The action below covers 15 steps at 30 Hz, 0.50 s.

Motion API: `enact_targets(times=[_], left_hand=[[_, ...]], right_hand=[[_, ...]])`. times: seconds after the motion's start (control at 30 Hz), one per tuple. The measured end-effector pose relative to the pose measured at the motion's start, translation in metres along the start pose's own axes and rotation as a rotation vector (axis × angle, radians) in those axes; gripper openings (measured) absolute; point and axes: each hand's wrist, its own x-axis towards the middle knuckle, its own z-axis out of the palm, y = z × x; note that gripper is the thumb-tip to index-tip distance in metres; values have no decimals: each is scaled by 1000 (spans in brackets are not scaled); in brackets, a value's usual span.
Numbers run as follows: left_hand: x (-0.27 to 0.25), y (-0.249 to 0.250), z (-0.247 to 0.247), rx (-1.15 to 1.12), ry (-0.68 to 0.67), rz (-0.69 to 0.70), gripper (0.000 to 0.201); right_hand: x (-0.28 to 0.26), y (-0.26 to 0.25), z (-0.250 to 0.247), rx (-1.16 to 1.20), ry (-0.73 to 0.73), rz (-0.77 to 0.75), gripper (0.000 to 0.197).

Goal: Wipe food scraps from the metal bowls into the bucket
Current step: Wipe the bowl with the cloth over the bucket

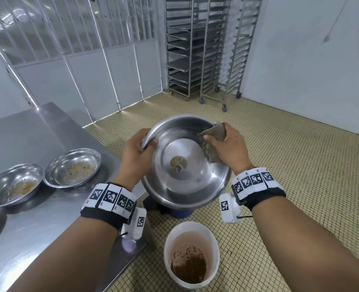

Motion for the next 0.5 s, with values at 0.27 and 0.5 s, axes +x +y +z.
enact_targets(times=[0.27, 0.5], left_hand=[[1, -7, 1, -16, 86, -10, 16], [-6, -17, 20, -151, 266, -89, 11]], right_hand=[[-17, 28, 23, 204, 53, 215, 32], [1, 6, 8, 258, 95, 149, 14]])
